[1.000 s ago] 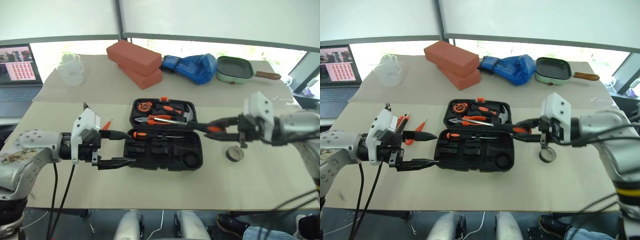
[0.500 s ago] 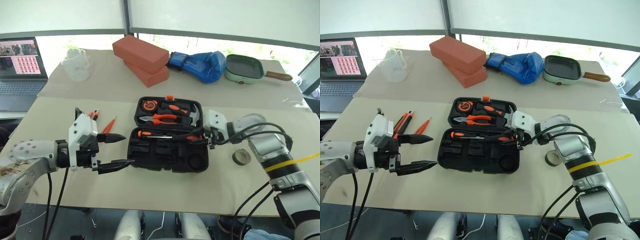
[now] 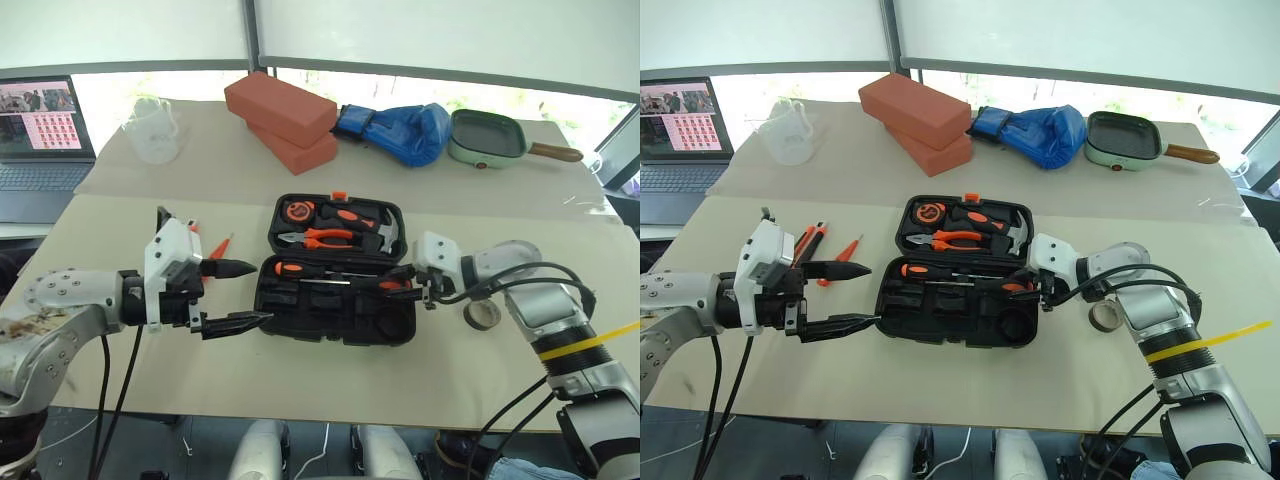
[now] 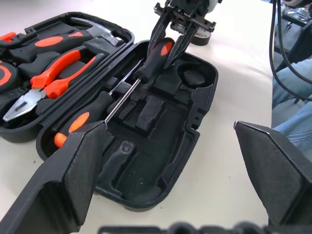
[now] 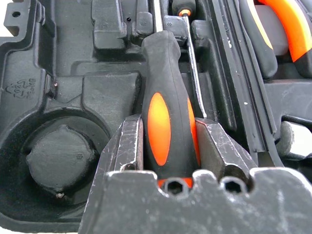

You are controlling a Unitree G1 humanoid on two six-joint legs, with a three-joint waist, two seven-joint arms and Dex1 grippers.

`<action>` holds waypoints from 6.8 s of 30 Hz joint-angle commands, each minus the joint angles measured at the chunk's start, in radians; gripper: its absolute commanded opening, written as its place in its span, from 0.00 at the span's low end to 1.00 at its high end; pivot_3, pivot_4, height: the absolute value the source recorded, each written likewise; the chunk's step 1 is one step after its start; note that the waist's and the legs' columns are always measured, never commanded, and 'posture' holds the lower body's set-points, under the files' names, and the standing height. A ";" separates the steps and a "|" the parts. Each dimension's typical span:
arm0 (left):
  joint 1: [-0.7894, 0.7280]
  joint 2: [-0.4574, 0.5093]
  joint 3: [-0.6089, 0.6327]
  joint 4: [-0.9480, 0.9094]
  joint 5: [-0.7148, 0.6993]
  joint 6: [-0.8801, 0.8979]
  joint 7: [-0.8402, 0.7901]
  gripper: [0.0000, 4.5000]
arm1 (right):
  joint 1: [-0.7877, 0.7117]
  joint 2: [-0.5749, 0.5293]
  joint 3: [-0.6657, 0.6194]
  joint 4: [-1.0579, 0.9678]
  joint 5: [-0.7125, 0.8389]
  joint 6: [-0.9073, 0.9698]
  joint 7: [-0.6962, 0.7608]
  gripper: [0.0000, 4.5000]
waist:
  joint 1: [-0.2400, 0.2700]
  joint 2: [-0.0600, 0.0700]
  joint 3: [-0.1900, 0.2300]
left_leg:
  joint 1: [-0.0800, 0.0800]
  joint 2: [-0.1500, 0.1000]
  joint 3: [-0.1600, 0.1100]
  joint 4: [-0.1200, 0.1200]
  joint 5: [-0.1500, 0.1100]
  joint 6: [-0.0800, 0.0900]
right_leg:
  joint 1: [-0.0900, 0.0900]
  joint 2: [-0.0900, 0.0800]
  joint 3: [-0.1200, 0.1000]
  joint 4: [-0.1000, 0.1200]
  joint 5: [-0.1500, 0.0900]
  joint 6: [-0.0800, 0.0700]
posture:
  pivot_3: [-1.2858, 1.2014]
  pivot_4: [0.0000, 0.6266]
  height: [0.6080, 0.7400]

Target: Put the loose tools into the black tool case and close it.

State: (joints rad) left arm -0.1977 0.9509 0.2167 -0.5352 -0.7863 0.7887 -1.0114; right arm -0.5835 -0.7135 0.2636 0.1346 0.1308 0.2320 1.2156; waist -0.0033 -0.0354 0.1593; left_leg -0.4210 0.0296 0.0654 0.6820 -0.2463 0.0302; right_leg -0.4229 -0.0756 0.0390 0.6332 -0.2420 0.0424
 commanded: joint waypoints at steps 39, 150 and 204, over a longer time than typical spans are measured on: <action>-0.058 -0.001 -0.079 0.031 0.063 -0.056 -0.005 1.00 | 0.013 0.209 0.065 -0.027 0.028 0.182 -0.139 0.00 | -0.009 0.000 0.000 | 0.003 0.000 0.000 0.000 0.001 -0.001 | 0.000 0.001 0.001 0.008 0.000 0.000 | 0.52 0.24 0.99; -0.793 -0.243 -0.812 0.645 0.824 -0.281 -0.435 0.09 | 0.700 -0.150 -0.586 -1.007 0.707 0.454 -0.477 1.00 | 0.015 -0.005 0.000 | -0.002 -0.001 -0.002 0.015 -0.001 0.001 | 0.000 0.002 -0.001 0.012 -0.001 0.000 | 0.52 0.24 0.99; -0.583 -0.381 -0.468 0.767 0.637 -0.446 -0.372 0.12 | 0.685 -0.176 -0.577 -0.976 0.758 0.464 -0.535 1.00 | 0.016 -0.004 0.000 | -0.003 0.000 -0.004 0.016 -0.001 0.001 | 0.001 0.001 -0.002 0.013 0.000 0.001 | 0.52 0.24 0.99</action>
State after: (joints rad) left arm -0.7798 0.5750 -0.2590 0.2363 -0.1568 0.3902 -1.4012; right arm 0.1082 -0.8786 -0.2878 -0.8320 0.8692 0.6931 0.6764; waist 0.0125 -0.0398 0.1591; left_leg -0.4237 0.0293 0.0619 0.6983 -0.2471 0.0317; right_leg -0.4217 -0.0747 0.0374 0.6457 -0.2424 0.0432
